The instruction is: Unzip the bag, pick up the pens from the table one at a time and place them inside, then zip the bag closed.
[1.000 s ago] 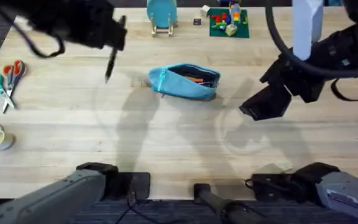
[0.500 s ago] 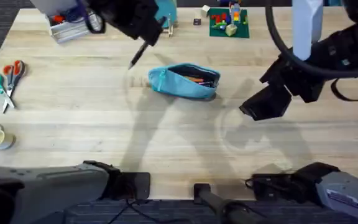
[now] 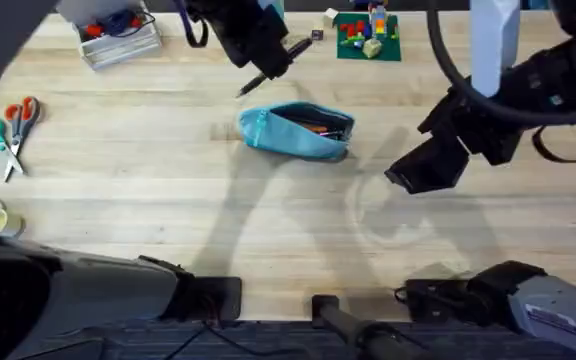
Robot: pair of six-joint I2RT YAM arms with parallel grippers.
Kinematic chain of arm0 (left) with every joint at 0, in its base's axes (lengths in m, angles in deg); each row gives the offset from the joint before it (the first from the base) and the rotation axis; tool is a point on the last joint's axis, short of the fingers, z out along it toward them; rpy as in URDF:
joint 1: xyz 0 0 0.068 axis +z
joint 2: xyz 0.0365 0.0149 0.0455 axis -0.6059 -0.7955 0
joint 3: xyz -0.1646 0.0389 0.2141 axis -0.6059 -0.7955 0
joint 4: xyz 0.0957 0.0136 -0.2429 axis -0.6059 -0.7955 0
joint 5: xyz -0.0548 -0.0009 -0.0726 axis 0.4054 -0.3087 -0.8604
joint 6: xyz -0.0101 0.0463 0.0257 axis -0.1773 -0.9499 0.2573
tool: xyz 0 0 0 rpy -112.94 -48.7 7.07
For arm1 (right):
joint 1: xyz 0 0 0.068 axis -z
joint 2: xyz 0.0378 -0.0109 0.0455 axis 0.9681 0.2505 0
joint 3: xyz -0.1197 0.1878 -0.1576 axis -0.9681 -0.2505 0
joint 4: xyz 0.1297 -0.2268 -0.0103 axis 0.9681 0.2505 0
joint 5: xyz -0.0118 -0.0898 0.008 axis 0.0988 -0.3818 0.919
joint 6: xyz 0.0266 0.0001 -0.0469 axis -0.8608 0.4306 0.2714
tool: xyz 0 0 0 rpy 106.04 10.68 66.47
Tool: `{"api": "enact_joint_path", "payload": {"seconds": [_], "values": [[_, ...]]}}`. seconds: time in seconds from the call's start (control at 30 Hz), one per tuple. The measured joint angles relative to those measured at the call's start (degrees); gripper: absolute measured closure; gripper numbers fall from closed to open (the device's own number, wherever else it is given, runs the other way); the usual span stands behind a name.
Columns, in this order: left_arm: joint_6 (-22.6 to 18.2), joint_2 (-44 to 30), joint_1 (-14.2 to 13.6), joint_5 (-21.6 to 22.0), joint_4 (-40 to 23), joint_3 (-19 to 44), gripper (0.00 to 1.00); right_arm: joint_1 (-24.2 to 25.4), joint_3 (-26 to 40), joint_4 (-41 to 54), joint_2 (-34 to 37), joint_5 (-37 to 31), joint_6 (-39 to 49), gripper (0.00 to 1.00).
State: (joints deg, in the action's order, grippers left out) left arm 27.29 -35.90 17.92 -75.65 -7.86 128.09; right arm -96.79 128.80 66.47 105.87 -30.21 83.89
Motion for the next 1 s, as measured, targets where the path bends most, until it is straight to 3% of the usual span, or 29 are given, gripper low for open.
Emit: {"api": "enact_joint_path", "payload": {"seconds": [0.17, 0.47, 0.7, 1.0], "values": [[-6.7, -0.9, -0.2, -4.1, 1.2, 0.0, 0.961, 0.0, 0.0, 0.0, 0.0, 0.0, 0.0, 0.004], [-15.4, -4.6, -3.8, -5.7, 1.4, 0.0, 0.961, 0.0, 0.0, 0.0, 0.0, 0.0, 0.0, 0.004], [-18.0, -6.9, -5.1, -5.9, 1.6, 0.0, 0.961, 0.0, 0.0, 0.0, 0.0, 0.0, 0.0, 0.004], [-18.3, -11.6, -6.1, -4.7, 1.6, 0.0, 0.961, 0.0, 0.0, 0.0, 0.0, 0.0, 0.0, 0.004]]}}
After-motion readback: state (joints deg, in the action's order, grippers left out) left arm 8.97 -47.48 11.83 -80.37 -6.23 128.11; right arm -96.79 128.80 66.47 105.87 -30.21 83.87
